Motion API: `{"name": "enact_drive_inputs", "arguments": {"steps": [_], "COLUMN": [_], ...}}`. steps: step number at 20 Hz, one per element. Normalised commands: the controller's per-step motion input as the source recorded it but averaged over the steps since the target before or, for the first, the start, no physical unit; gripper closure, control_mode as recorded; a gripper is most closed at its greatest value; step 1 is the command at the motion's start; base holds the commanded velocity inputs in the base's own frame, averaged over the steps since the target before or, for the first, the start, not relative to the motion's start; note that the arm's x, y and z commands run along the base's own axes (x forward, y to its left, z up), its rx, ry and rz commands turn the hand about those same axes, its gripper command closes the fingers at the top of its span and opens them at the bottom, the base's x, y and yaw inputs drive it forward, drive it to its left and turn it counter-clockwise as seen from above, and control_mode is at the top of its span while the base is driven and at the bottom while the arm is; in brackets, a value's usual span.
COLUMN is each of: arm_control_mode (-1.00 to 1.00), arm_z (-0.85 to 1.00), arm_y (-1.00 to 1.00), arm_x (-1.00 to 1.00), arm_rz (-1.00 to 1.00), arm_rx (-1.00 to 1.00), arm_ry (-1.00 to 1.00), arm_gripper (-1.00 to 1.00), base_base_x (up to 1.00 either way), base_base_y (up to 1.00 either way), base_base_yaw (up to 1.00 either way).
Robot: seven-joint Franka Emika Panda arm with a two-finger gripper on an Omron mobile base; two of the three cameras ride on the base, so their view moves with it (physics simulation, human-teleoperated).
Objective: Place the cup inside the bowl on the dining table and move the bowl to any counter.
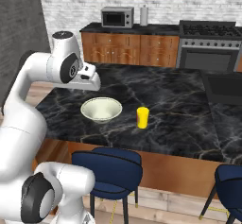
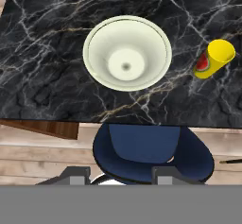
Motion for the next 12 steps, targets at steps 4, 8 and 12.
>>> {"name": "enact_drive_inputs", "arguments": {"steps": [4, 8, 12], "arm_control_mode": [-1.00, -1.00, -1.00], "arm_z": [0.00, 0.00, 0.00], "arm_y": [-0.01, -0.25, -0.55], "arm_x": [0.11, 0.36, 0.29], "arm_rz": [0.00, 0.00, 0.00], "arm_rx": [0.00, -0.05, -0.05], "arm_ry": [0.01, 0.00, 0.00], "arm_gripper": [-1.00, -1.00, -1.00], "base_base_x": [0.00, 0.00, 0.00], "base_base_y": [0.00, 0.00, 0.00], "base_base_yaw": [0.00, 0.00, 0.00]}}
